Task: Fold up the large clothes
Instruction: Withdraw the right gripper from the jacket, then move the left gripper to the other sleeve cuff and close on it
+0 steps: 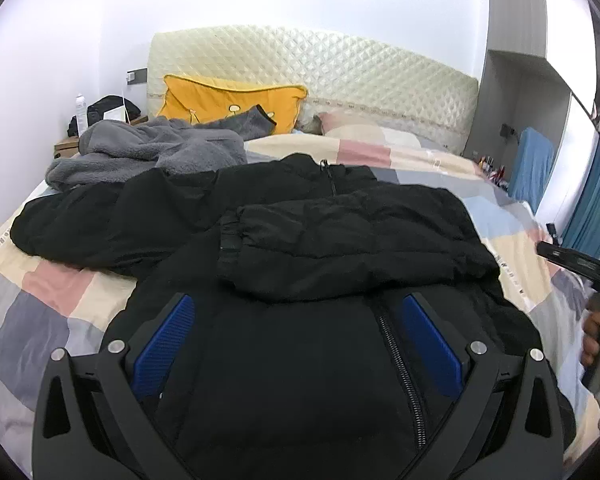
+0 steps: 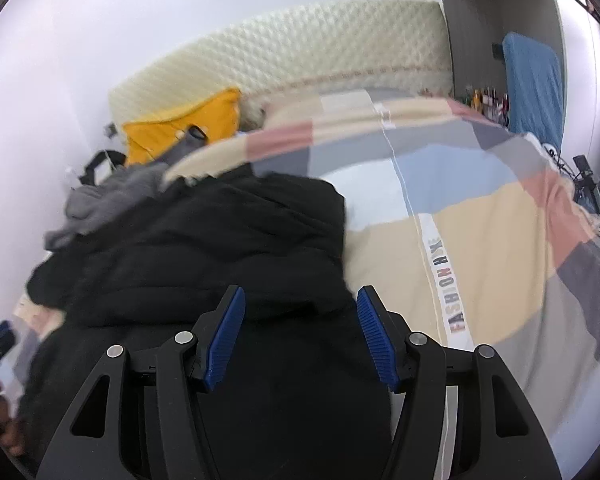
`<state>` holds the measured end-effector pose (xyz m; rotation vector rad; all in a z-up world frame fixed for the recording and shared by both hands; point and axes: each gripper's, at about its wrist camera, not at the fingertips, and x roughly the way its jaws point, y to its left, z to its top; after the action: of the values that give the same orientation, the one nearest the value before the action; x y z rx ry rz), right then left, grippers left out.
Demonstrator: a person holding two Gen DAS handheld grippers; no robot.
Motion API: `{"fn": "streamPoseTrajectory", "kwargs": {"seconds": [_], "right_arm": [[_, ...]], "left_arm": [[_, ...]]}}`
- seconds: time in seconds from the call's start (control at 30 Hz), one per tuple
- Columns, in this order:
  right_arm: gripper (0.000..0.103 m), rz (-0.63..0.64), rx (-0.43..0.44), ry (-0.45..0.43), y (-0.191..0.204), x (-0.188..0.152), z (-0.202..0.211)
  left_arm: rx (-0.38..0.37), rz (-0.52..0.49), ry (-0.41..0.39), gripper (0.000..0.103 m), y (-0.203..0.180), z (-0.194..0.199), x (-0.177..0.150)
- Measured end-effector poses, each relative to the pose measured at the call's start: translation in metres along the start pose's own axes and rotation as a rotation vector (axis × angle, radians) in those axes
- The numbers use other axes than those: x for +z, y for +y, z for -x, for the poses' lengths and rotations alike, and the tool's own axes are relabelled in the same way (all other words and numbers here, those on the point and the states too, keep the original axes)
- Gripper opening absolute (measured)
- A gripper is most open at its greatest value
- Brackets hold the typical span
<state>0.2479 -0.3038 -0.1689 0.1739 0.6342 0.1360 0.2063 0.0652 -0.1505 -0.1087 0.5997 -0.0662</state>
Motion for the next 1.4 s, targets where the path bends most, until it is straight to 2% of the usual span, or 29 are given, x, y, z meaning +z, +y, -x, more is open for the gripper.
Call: {"fn": "streamPoseTrajectory", "kwargs": {"seconds": [0.13, 0.2, 0.33, 0.4, 0.53, 0.67, 0.8, 0.97, 1.03, 1.1, 1.23, 1.33, 1.4], "right_arm": [[0.057, 0.024, 0.005, -0.062, 0.03, -0.014, 0.052], [0.057, 0.016, 0.038, -0.101, 0.04, -0.027, 0.077], [0.057, 0.03, 0.089, -0.143, 0.057, -0.048, 0.112], [0.057, 0.045, 0.088, -0.172, 0.063, -0.06, 0.129], [0.057, 0.042, 0.094, -0.2, 0.067, -0.08, 0.152], [0.057, 0.059, 0.1, -0.234, 0.074, -0.094, 0.168], [0.057, 0.057, 0.094, -0.257, 0.074, -0.095, 0.165], [0.057, 0.038, 0.098, -0.253, 0.066, -0.095, 0.158], [0.057, 0.034, 0.096, -0.261, 0.065, -0.096, 0.159], [0.064, 0.037, 0.092, -0.277, 0.066, -0.096, 0.159], [0.064, 0.084, 0.098, -0.285, 0.073, -0.096, 0.149], [0.064, 0.093, 0.101, -0.276, 0.08, -0.095, 0.144], [0.064, 0.094, 0.098, -0.275, 0.083, -0.095, 0.146]], "left_arm": [[-0.005, -0.001, -0.033, 0.103, 0.001, 0.012, 0.001], [-0.008, -0.003, -0.041, 0.103, 0.001, 0.017, 0.002], [-0.052, 0.004, -0.033, 0.103, 0.001, 0.029, -0.002], [-0.045, -0.002, -0.02, 0.103, -0.001, 0.032, -0.007], [-0.001, -0.053, -0.004, 0.103, -0.007, 0.033, -0.015], [-0.007, -0.047, -0.004, 0.103, -0.005, 0.036, -0.012], [-0.019, -0.03, -0.006, 0.103, 0.006, 0.04, 0.002], [0.004, 0.002, 0.0, 0.103, 0.039, 0.05, 0.039], [0.022, 0.022, -0.013, 0.103, 0.06, 0.059, 0.06], [0.047, 0.035, -0.032, 0.103, 0.081, 0.068, 0.079], [0.092, 0.083, -0.06, 0.103, 0.129, 0.083, 0.116], [0.116, 0.101, -0.07, 0.103, 0.162, 0.085, 0.128], [0.157, 0.079, -0.076, 0.103, 0.184, 0.078, 0.125]]}}
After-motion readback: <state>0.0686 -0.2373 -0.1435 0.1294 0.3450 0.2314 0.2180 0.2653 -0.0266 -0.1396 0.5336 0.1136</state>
